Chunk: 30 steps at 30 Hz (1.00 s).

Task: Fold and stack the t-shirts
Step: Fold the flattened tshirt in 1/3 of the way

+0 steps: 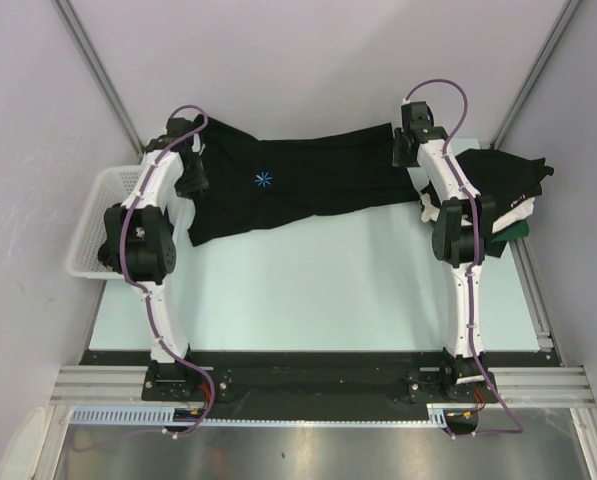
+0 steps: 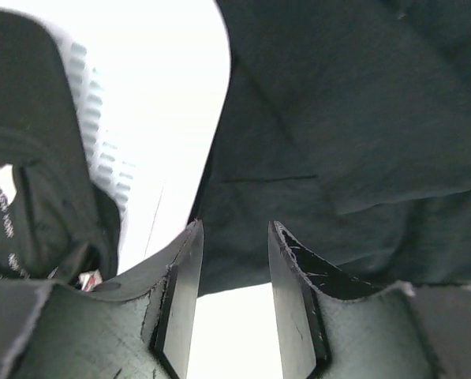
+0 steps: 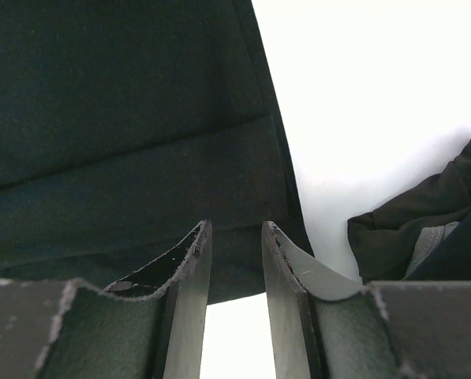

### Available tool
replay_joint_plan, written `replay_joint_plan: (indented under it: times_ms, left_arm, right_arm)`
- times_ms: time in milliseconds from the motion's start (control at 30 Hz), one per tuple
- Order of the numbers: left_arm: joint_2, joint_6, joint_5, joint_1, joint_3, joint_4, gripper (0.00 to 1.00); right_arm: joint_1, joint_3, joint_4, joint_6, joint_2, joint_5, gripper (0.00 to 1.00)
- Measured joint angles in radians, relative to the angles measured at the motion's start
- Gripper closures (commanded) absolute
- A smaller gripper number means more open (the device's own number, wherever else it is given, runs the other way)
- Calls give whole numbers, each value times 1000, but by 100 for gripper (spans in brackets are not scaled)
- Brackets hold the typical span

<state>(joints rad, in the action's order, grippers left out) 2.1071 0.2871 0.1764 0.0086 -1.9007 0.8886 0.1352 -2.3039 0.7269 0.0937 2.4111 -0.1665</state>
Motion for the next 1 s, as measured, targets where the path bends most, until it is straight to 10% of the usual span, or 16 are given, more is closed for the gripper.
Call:
replay_joint_plan:
  times_ms: [1000]
  left_arm:
    - [11, 30, -62, -180, 126, -21, 42]
  right_arm:
    - [-8, 0, 2, 10, 0, 12, 60]
